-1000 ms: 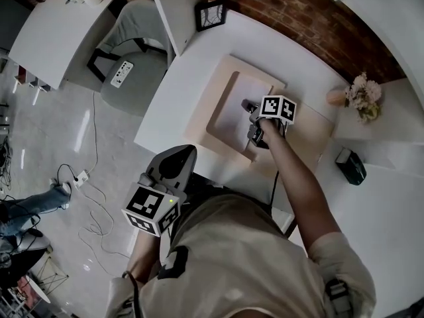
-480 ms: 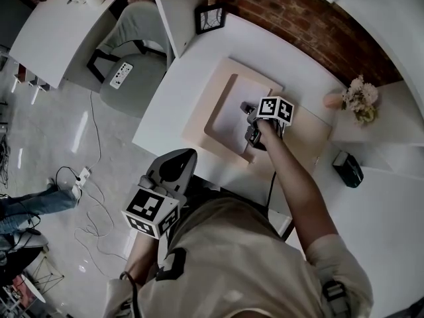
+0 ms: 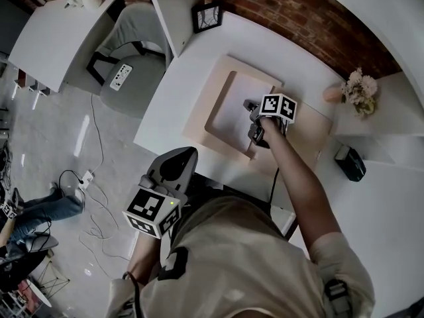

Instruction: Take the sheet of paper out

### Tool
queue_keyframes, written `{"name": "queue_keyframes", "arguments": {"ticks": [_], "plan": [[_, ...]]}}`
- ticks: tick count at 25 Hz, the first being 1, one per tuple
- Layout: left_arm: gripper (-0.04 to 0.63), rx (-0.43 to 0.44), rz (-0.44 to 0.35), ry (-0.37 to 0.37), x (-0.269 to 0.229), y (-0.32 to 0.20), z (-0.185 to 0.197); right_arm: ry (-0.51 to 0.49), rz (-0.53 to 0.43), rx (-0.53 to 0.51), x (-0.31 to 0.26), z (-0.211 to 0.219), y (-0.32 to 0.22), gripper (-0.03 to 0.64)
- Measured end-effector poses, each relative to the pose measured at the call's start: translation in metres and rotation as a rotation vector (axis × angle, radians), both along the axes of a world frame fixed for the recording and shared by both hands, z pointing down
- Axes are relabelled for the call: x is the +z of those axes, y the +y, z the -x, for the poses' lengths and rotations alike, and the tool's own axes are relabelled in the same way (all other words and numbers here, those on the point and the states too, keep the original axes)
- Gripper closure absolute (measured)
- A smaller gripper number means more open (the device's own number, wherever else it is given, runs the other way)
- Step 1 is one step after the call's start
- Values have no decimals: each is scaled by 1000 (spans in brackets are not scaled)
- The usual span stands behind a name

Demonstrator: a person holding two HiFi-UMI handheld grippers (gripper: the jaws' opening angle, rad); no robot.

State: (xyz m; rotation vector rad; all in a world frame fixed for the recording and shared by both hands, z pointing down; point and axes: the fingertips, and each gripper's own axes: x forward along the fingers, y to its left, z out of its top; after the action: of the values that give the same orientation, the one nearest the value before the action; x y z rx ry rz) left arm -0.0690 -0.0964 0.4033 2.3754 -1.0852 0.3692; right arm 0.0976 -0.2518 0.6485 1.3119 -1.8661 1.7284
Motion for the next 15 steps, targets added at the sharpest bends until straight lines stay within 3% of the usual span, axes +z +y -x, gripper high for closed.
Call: {"name": "queue_keyframes", "arguments": {"ticks": [15], "plan": [[580,44,-6,0,-3,5,-18,-7,-5,45,-4,-30,13,589]]}}
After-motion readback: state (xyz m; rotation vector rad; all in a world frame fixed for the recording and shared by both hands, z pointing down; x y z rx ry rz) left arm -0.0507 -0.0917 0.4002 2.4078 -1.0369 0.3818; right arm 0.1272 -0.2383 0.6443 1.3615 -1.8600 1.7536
